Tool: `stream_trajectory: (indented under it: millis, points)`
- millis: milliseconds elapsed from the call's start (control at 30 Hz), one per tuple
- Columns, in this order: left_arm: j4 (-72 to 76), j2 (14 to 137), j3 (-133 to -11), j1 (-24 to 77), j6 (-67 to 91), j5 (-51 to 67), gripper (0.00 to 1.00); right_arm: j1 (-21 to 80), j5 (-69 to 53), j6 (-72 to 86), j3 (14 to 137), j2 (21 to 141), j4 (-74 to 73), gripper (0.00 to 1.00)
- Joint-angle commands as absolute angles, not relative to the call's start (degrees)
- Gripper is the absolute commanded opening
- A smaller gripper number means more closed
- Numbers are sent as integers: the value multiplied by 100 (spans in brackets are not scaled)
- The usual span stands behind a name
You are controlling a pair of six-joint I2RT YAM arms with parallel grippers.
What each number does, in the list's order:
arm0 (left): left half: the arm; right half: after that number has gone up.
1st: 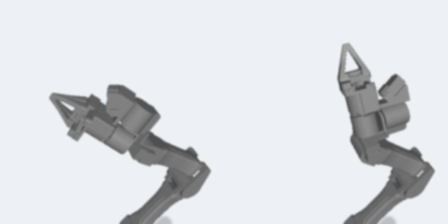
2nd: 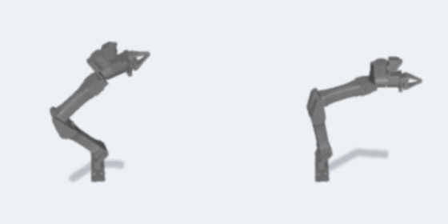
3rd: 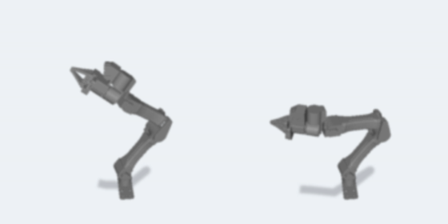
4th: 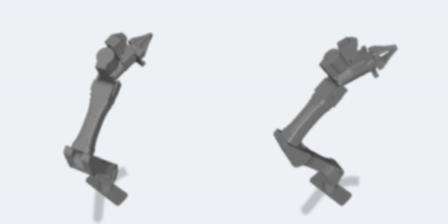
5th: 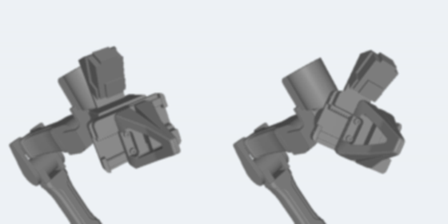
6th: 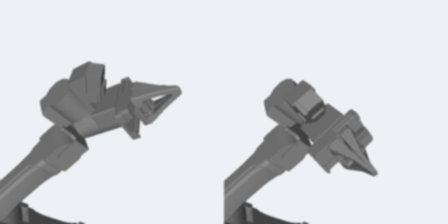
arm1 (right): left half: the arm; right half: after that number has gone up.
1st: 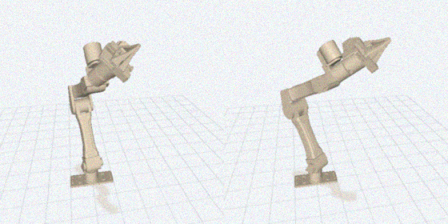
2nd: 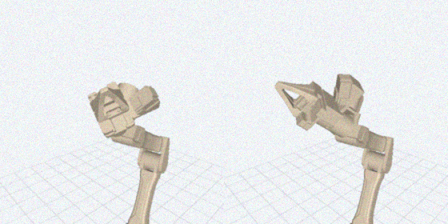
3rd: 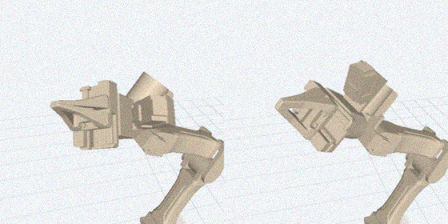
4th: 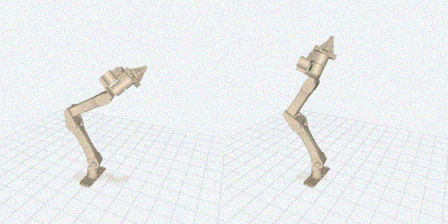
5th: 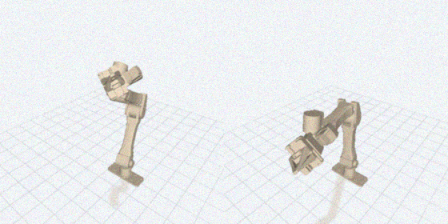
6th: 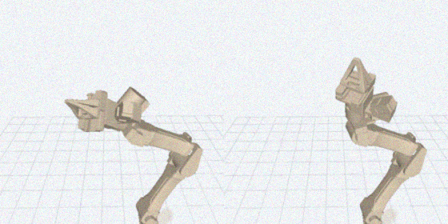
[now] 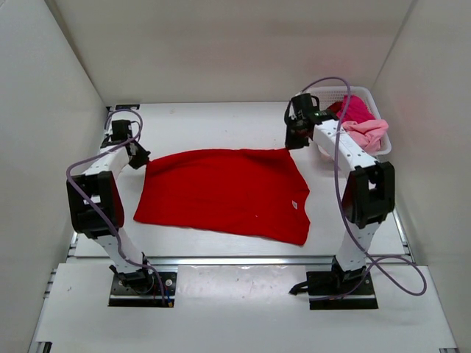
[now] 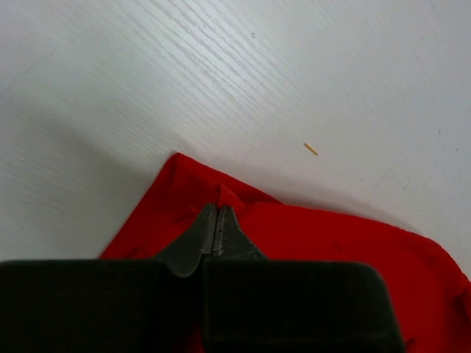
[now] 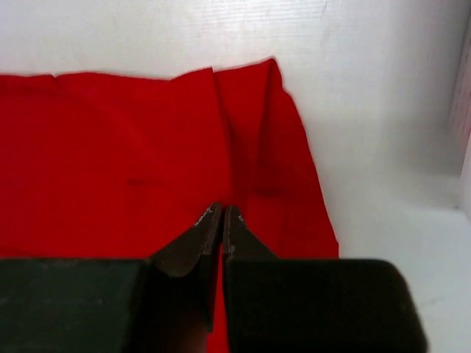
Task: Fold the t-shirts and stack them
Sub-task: Fold the 1/3-folded T-shirt at the center of the board.
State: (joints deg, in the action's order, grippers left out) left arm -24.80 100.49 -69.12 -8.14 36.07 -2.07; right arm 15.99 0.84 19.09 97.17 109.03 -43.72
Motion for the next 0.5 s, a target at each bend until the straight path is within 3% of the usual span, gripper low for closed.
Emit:
stream_trajectory:
  millis: [0,467]
  points:
    - [-2399,9651,-6785,-861,3656,-88,0,1626,70,1907,9160,10048,-4052,0]
    - [-2461,9071,-6153,-853,3578,-272,0,2004,228,1907,6936,8315,-3683,0]
